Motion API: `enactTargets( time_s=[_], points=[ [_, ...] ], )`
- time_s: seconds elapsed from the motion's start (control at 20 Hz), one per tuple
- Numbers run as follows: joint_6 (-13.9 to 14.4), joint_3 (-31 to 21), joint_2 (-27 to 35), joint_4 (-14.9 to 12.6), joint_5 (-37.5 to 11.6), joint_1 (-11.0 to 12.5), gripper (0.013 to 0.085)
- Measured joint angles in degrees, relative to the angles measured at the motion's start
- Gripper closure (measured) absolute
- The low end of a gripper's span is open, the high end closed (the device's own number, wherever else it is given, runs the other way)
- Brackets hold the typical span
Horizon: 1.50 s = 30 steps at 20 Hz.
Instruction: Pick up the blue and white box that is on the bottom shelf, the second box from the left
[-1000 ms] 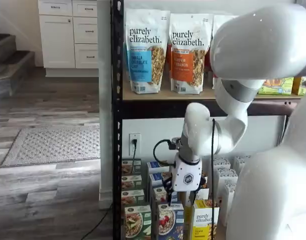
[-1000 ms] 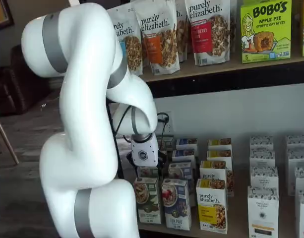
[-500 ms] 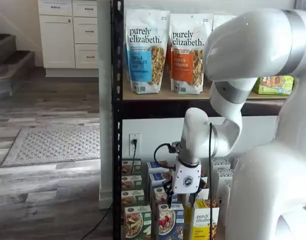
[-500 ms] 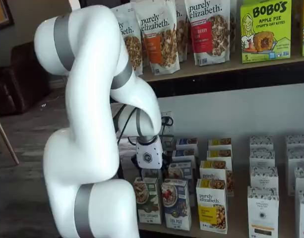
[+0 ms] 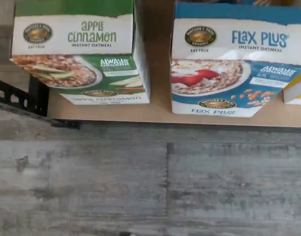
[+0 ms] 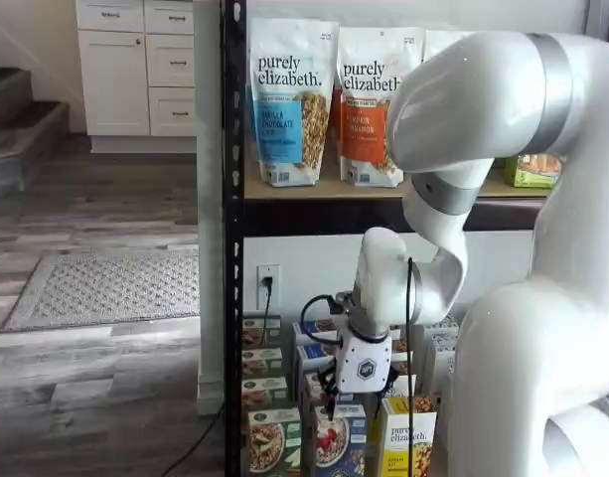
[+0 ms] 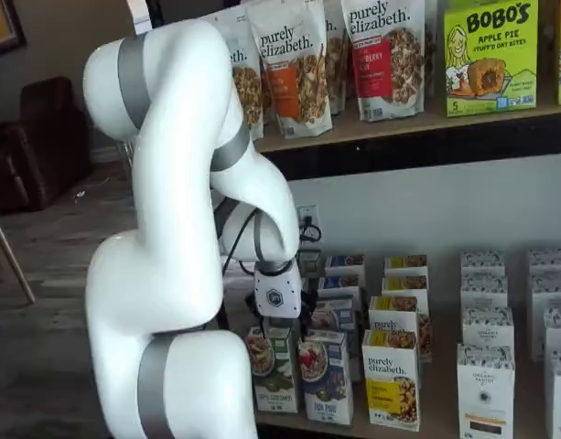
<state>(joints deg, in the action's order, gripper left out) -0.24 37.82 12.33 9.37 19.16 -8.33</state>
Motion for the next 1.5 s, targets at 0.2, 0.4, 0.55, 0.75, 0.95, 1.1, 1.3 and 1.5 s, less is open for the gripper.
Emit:
enactTargets(
  time_s=[0.2, 0.4, 0.55, 0.75, 0.95, 1.1, 1.3, 1.5],
  points=[
    [1.9, 1.3, 2.0, -1.7, -0.3, -0.3, 0.0130],
    [4.2, 2.5, 3.9, -4.1, -0.6, -0.4, 0.0130],
    [5.5, 3.2, 5.1, -5.5, -0.9, -0.3, 0.0130],
    [4.8, 3.8, 6.4, -4.9, -2.1, -0.3, 0.0130],
    [4.9, 4.8, 8.1, -5.3, -2.9, 0.0, 0.0130],
    [4.5, 5.2, 8.9, -4.9, -3.3, 0.1, 0.0130],
    [3.5, 5.9, 10.1, -4.3, -4.0, 0.3, 0.0130],
    [1.4, 6.7, 11.0, -2.5, -4.2, 0.8, 0.0130]
  ],
)
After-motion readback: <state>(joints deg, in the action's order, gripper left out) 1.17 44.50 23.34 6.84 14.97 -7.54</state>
